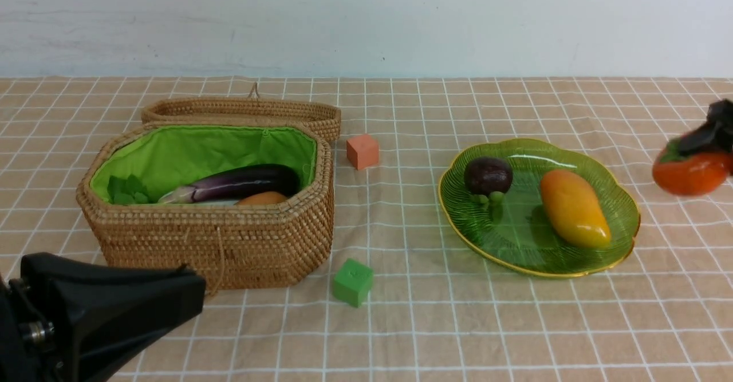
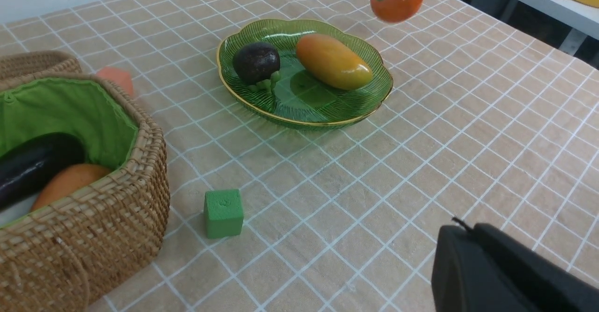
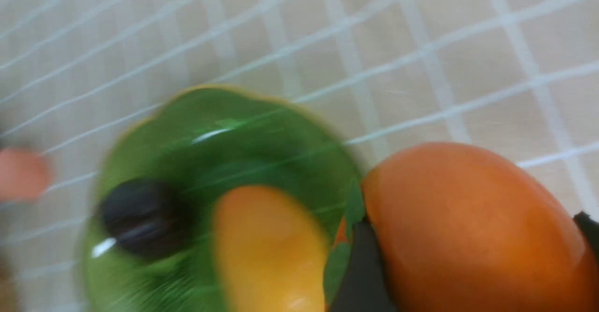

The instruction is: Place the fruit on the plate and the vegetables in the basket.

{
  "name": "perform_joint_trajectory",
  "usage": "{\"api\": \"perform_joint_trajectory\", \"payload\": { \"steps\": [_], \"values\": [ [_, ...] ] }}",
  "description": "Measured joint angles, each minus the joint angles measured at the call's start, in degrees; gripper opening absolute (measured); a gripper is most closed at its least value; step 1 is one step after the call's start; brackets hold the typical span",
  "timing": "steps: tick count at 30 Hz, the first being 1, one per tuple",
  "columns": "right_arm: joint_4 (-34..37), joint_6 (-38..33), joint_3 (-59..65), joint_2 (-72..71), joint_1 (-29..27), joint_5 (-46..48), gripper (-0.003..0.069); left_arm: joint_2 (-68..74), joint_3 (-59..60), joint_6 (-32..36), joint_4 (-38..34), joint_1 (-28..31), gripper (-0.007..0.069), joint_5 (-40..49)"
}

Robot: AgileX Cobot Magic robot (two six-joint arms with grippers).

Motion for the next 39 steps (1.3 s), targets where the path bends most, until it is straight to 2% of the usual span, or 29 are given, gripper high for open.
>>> {"api": "perform_joint_trajectory", "payload": {
  "steps": [1, 4, 7, 13, 15, 19, 24, 26, 27, 28, 30, 31, 32, 33, 34, 36, 39],
  "values": [
    [0.2, -0.4, -0.1, -0.3, 0.7, 0.3, 0.0509, 0.0, 0.0, 0.0, 0.0, 0.0, -0.0001, 0.0],
    [0.9, -2.6, -0.2, -1.6, 8.7, 2.8, 0.0509, 0.0, 0.0, 0.0, 0.0, 0.0, 0.0000, 0.0],
    [-2.2, -2.7, -0.2, 0.7, 15.2, 1.8, 0.0509, 0.0, 0.0, 0.0, 0.0, 0.0, 0.0001, 0.0],
    [-6.4, -2.8, -0.1, 4.4, 21.3, -2.8, 0.0510, 0.0, 0.0, 1.9, 0.2, 0.0, 0.0008, 0.0],
    [-6.6, -2.8, -0.1, 4.4, 22.2, -3.5, 0.0546, 0.0, 0.0, 2.5, 0.4, 0.0, 0.0007, 0.0],
    [-7.0, -2.7, -0.1, 3.1, 22.3, -3.1, 0.0667, 0.0, 0.0, 2.6, 0.4, 0.0, 0.0011, 0.0],
    [-9.5, 0.5, -0.1, -2.5, 20.2, 1.4, 0.0648, 0.0, 0.0, 2.6, 0.7, 0.0, 0.0009, 0.0],
    [-12.2, 3.1, -0.1, -8.2, 18.2, 6.3, 0.0581, -0.7, 0.0, 2.6, 1.0, 0.0, -0.0013, 0.1],
    [-14.1, 4.6, -0.1, -11.6, 17.0, 9.0, 0.0524, -1.7, 0.3, 2.7, 1.1, 0.0, -0.0013, -0.4],
    [-14.4, 4.6, -0.1, -12.2, 17.0, 9.5, 0.0516, -1.9, 0.3, 2.7, 1.2, 0.0, -0.0013, -0.4],
    [-18.6, 6.9, 1.6, -20.8, 15.3, 14.5, 0.0393, -6.8, 2.8, 2.5, 1.5, 0.0, -0.0013, -3.0],
    [-18.9, 7.3, 2.0, -21.5, 15.0, 14.8, 0.0371, -7.3, 3.0, 2.3, 1.5, 0.0, -0.0013, -3.4],
    [-21.5, 8.5, 4.3, -28.2, 14.3, 17.3, 0.0283, -12.2, 5.8, 0.9, 1.5, 0.0, -0.0013, -5.1],
    [-21.5, 8.7, 4.7, -28.9, 14.2, 17.3, 0.0272, -12.2, 6.2, 0.7, 1.5, 0.0, -0.0013, -5.3],
    [-23.8, 9.6, 7.3, -34.4, 13.9, 18.6, 0.0201, -16.6, 8.9, -0.7, 1.5, 0.0, -0.0013, -6.7],
    [-26.5, 11.1, 12.3, -43.0, 13.9, 20.5, 0.0106, -21.5, 13.7, -1.7, 1.5, 0.0, -0.0013, -9.3],
    [-29.7, 12.9, 19.3, -53.7, 13.9, 21.7, 0.0022, -26.8, 19.9, -2.6, 1.6, 0.0, -0.0013, -13.5]
  ]
}}
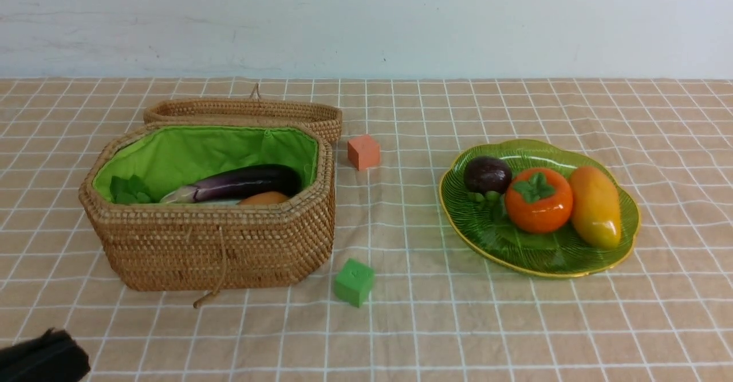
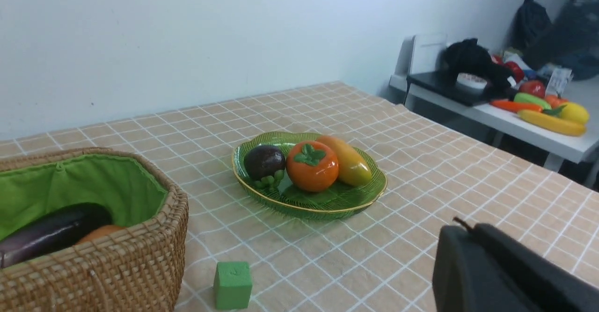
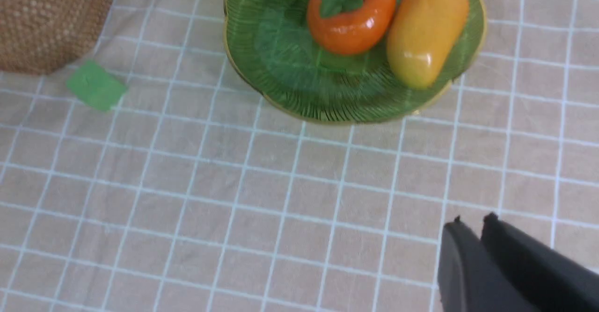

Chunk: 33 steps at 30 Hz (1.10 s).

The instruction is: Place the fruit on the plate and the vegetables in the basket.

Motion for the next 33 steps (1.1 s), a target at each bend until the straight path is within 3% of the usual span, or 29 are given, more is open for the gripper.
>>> {"api": "perform_joint_trajectory", "payload": {
  "steps": [7, 12, 17, 28, 33],
  "values": [
    [-1.9, 3.5, 14.3, -20.4, 0.0, -1.5, -0.0007, -3.3, 10.0, -0.3, 0.1, 0.0, -0.0013, -5.1],
    [-1.8, 5.5, 24.0, -31.0, 0.3, -11.5, -0.0005, -3.3, 15.9, -0.5, 0.1, 0.0, -0.0013, -4.9],
    [-1.9, 9.2, 33.3, -32.0, 3.1, -27.1, 0.0000, -3.3, 20.6, -0.5, -0.1, 0.0, -0.0013, -4.6],
    [-2.6, 9.6, 42.8, -32.0, 3.3, -29.5, 0.0006, -3.3, 22.2, -0.6, -0.1, 0.0, -0.0013, -2.5],
    [-9.0, 11.6, 47.7, -36.3, 4.6, -36.3, -0.0010, -3.3, 22.2, -0.6, -0.1, 0.0, -0.0013, -2.5]
  ]
}}
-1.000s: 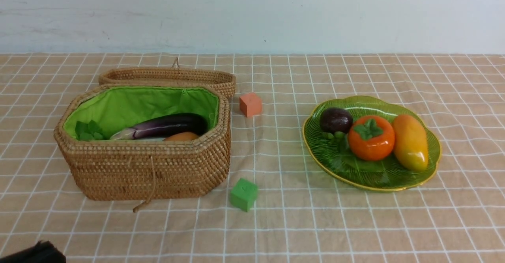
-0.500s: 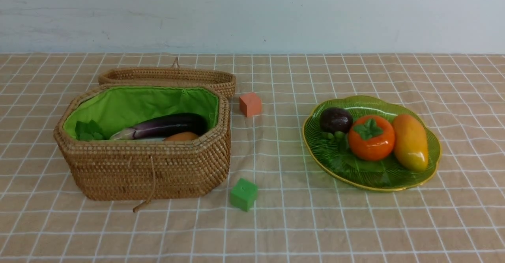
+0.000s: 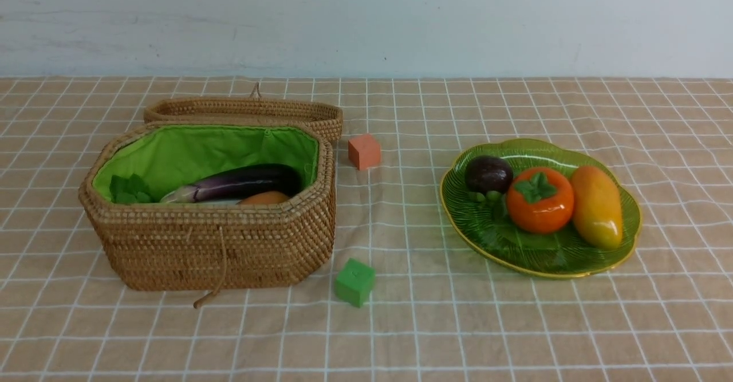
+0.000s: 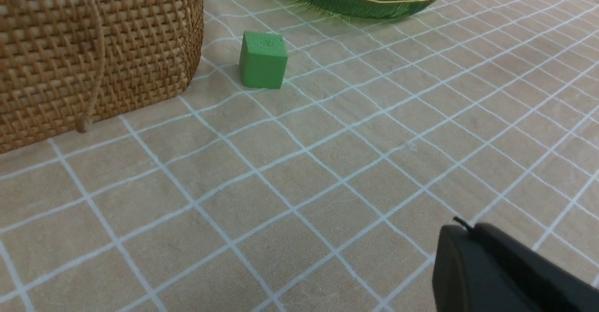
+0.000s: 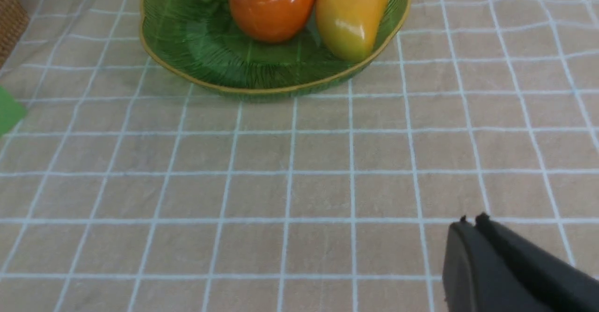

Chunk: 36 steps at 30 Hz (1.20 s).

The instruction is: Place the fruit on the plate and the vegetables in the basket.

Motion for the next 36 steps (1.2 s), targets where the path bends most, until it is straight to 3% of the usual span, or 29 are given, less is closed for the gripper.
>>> {"api": "perform_joint_trajectory", "payload": {
  "steps": [3, 10, 36],
  "values": [
    [-7.3, 7.4, 9.3, -10.0, 0.4, -8.3, -0.0018, 0.0, 0.0, 0.0, 0.0, 0.0, -0.0013, 0.0],
    [-13.4, 21.2, 16.3, -15.4, 0.5, -7.7, -0.0018, 0.0, 0.1, -0.1, 0.0, 0.0, -0.0013, 0.3],
    [-14.3, 22.8, 16.3, -15.5, 0.5, -7.9, -0.0008, 0.0, 0.1, -0.1, 0.1, 0.0, -0.0010, 1.1]
  ]
}}
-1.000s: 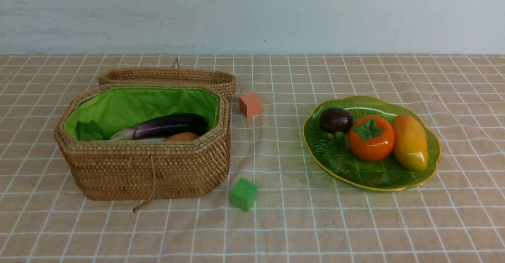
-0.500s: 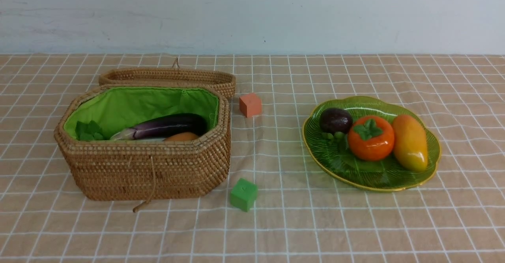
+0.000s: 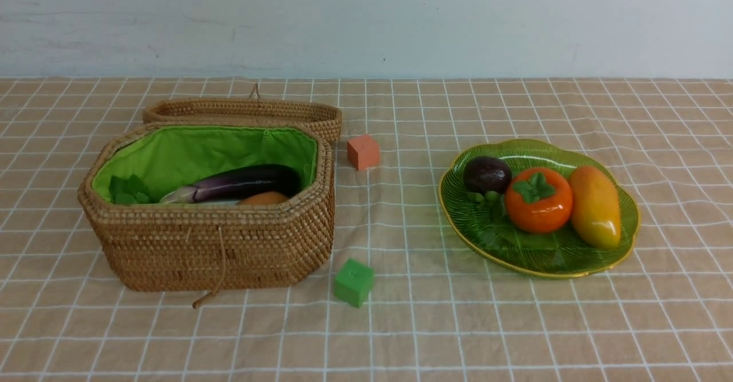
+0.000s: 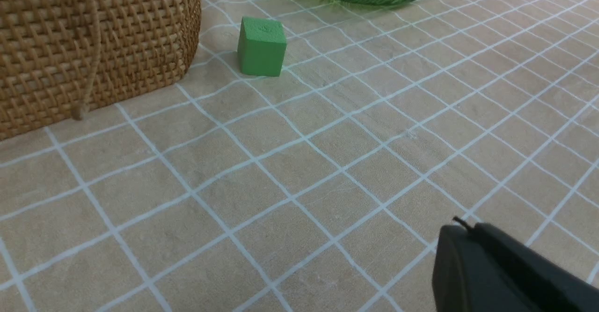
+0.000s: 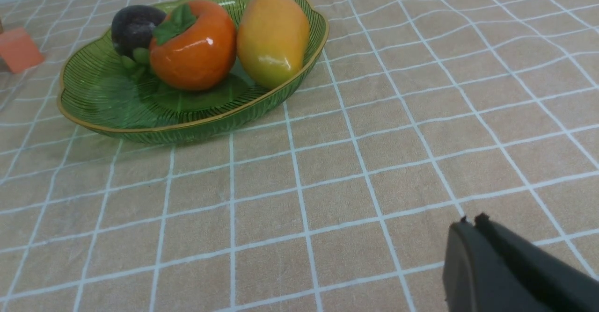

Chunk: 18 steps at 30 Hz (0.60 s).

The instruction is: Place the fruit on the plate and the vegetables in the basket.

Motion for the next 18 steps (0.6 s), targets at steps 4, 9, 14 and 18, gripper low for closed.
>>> {"api": "perform_joint_trajectory", "payload": {
  "steps": [4, 9, 14, 18],
  "values": [
    [0.0, 0.0, 0.0, 0.0, 0.0, 0.0, -0.0006, 0.0, 0.0, 0.2, 2.3, 1.4, -0.0008, -1.1],
    [0.0, 0.0, 0.0, 0.0, 0.0, 0.0, -0.0005, -1.0, 0.0, -0.6, 2.7, 12.1, -0.0013, -6.1],
    [-0.1, 0.0, 0.0, 0.0, 0.0, 0.0, -0.0002, -5.9, 0.0, -3.9, 3.1, 30.7, -0.0013, -4.4],
    [-0.1, 0.0, 0.0, 0.0, 0.0, 0.0, 0.0001, -6.0, 0.1, -8.7, 3.6, 36.3, -0.0013, 6.1]
  ]
}}
